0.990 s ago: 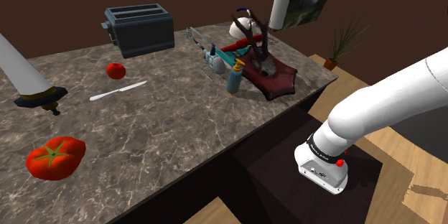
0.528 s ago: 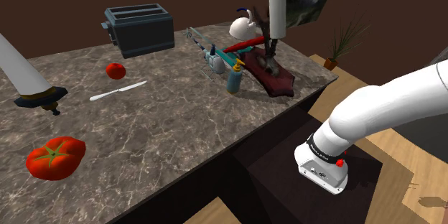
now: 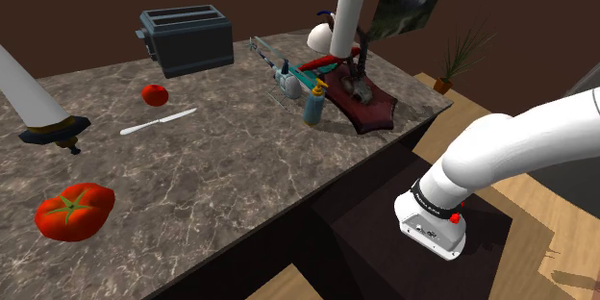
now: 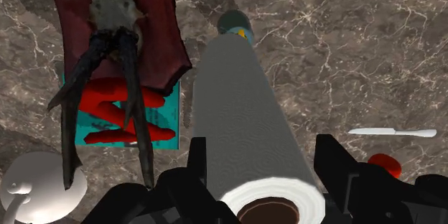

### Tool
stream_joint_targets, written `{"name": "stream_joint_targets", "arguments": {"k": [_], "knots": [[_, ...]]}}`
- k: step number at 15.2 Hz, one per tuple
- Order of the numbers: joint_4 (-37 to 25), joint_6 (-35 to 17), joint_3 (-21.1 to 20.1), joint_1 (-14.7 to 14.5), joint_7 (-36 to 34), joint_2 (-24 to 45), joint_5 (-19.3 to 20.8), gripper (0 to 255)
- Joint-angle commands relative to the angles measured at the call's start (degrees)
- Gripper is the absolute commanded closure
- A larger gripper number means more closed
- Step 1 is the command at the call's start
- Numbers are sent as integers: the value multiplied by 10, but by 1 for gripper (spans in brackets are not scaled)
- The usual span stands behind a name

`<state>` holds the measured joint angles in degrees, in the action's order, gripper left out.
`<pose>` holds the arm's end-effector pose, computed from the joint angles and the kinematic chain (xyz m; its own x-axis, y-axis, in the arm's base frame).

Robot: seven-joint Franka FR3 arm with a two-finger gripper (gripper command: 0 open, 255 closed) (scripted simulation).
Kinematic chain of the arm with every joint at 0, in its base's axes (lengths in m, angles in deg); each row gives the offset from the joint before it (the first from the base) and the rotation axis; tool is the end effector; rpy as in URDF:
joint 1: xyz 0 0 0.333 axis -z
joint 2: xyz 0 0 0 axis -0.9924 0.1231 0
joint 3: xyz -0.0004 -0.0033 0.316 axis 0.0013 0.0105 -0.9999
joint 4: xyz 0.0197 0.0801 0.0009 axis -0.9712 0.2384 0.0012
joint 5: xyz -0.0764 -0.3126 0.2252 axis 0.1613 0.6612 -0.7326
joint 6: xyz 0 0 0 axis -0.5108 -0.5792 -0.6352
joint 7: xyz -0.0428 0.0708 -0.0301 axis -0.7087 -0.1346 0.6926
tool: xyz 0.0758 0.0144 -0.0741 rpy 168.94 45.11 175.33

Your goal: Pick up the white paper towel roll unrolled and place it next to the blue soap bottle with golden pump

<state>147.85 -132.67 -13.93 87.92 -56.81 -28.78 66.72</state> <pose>0.3786 0.0376 0.7317 0.9771 -0.0671 0.2018 -0.0687 -0.9976 0.0011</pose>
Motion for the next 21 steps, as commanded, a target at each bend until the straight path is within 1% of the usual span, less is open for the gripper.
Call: {"name": "stream_joint_targets", "arguments": {"k": [1, 7, 13, 21], "knots": [[3, 0, -25, -7, -31, -3, -6, 255], [-15, 6, -95, -24, -117, 4, -22, 255], [-55, 13, -169, -37, -204, 34, -29, 255], [35, -48, -167, -43, -200, 4, -39, 255]]}}
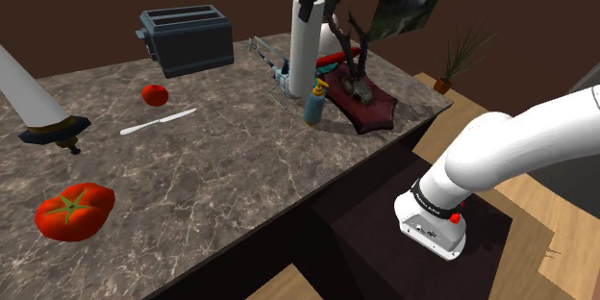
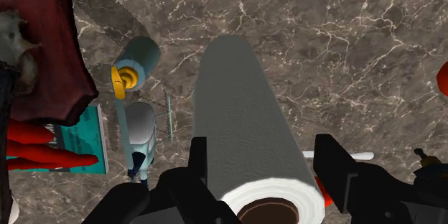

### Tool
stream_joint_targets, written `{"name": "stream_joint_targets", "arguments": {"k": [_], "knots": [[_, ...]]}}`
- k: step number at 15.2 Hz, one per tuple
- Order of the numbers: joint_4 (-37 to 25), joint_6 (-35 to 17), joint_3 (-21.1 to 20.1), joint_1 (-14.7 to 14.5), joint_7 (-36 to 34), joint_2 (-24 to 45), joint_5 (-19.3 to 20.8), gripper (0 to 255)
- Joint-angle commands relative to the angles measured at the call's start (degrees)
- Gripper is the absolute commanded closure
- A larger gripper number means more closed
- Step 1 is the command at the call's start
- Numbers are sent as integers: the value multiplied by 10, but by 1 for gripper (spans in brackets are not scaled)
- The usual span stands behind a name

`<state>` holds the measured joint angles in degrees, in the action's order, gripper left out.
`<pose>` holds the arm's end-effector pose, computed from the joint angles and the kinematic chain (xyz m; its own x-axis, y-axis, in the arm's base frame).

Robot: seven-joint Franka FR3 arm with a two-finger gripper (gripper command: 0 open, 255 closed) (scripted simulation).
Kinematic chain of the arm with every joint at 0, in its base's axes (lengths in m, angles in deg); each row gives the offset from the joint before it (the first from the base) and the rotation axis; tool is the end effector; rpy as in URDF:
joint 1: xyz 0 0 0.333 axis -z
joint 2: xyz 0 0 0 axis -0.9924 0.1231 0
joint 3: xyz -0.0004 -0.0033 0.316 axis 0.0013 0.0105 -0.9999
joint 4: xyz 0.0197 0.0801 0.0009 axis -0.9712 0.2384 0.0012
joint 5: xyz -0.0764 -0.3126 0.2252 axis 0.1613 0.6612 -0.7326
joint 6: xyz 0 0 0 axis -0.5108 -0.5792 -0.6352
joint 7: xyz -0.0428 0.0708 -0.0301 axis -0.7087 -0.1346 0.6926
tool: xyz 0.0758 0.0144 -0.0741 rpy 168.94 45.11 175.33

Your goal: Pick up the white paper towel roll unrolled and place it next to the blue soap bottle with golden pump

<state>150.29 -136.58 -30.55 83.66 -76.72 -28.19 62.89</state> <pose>0.3505 0.2191 0.6943 0.9772 -0.0680 0.2013 -0.0698 -0.9976 0.0017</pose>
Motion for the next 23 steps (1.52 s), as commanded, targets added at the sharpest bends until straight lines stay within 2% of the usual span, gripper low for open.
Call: {"name": "stream_joint_targets", "arguments": {"k": [1, 23], "knots": [[21, -16, -1, -2, 0, -5, -2, 255], [220, -179, -16, -18, 0, -43, -24, 255]]}}
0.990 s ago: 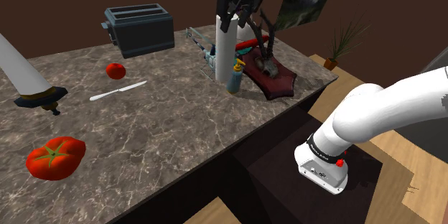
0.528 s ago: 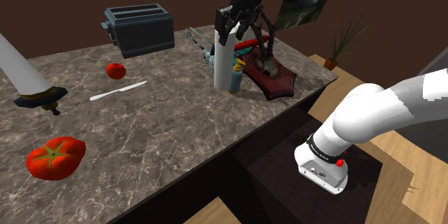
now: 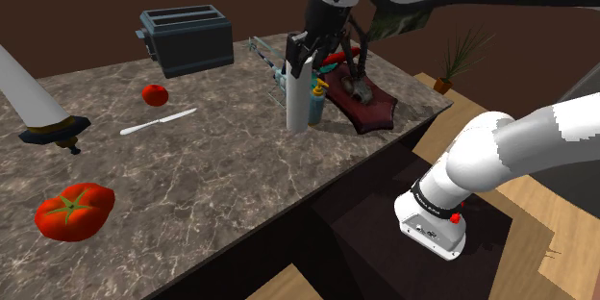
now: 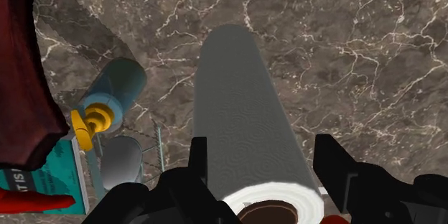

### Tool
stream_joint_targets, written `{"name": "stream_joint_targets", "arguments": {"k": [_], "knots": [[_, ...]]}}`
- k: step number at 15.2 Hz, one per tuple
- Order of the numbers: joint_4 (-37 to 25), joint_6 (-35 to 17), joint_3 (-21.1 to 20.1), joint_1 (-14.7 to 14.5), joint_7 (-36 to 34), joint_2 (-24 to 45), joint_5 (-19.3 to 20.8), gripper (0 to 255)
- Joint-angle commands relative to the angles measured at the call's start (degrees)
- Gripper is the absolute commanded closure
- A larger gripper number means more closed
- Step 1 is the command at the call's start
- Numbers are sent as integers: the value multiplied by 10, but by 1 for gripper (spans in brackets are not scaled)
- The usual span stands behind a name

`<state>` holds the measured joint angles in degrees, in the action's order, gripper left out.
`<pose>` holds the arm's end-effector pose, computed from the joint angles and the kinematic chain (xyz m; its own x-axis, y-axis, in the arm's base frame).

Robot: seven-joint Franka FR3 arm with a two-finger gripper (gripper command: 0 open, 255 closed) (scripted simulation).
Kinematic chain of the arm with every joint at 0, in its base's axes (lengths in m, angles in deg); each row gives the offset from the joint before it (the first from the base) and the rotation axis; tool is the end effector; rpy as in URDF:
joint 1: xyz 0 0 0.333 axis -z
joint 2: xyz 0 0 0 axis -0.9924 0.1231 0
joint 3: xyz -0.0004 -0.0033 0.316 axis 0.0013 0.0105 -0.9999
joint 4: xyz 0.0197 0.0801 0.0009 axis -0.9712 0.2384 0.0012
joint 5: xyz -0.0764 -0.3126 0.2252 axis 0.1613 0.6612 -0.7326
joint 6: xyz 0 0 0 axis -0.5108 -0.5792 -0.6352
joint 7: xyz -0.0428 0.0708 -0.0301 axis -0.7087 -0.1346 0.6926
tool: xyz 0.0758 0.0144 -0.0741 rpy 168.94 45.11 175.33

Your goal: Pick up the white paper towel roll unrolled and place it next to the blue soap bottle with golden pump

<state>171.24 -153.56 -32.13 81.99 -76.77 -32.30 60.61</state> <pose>0.3515 0.2210 0.5731 0.9772 -0.0681 0.2011 -0.0699 -0.9976 0.0017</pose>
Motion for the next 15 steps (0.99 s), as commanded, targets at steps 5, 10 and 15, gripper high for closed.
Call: {"name": "stream_joint_targets", "arguments": {"k": [5, 10, 15], "knots": [[49, -47, -7, -3, -1, -2, -5, 255], [84, -86, -14, -5, -3, 2, -9, 255], [117, -126, -23, -6, -6, 9, -12, 255]]}}
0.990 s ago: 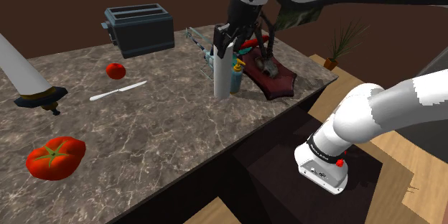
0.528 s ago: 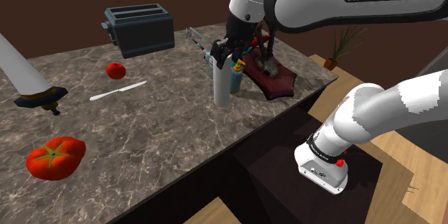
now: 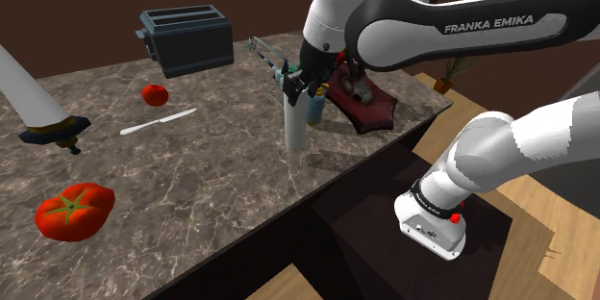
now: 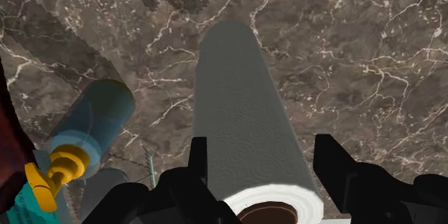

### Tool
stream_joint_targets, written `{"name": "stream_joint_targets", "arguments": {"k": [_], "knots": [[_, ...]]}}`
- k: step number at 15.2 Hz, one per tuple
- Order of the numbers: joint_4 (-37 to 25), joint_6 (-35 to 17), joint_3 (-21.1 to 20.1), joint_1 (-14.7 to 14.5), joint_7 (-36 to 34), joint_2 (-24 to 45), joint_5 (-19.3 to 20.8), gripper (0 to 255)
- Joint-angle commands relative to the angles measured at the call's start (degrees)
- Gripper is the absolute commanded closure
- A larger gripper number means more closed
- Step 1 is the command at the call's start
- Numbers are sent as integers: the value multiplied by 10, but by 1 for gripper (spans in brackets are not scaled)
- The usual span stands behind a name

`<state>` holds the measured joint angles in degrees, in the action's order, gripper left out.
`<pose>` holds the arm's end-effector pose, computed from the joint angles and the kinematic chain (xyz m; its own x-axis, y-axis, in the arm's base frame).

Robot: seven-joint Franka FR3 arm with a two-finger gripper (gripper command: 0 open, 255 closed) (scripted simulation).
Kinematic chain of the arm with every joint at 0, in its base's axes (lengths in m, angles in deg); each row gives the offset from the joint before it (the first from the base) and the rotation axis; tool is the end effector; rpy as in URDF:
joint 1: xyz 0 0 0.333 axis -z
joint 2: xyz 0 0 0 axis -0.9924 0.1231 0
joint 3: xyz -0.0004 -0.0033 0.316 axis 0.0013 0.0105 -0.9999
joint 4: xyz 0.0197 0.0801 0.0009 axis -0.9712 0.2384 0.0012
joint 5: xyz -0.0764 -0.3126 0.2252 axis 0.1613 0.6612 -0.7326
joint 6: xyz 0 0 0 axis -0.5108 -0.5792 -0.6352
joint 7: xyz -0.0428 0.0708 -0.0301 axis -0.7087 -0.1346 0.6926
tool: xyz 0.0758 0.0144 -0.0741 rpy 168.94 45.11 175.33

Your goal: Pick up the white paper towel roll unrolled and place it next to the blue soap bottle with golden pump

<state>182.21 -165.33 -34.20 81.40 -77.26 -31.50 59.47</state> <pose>0.3516 0.2198 0.4931 0.9772 -0.0681 0.2013 -0.0698 -0.9976 0.0017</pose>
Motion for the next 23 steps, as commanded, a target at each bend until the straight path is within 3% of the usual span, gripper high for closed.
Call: {"name": "stream_joint_targets", "arguments": {"k": [1, 6, 13, 14, 19, 23], "knots": [[13, -17, -4, -1, -2, 3, -1, 255], [42, -57, -14, -1, -6, 15, -3, 255], [42, -57, -14, -1, -6, 15, -3, 255], [42, -57, -13, -1, -6, 15, -3, 0], [42, -57, -13, -1, -6, 15, -3, 0], [-4, 25, 5, -8, -1, -21, -5, 0]]}}
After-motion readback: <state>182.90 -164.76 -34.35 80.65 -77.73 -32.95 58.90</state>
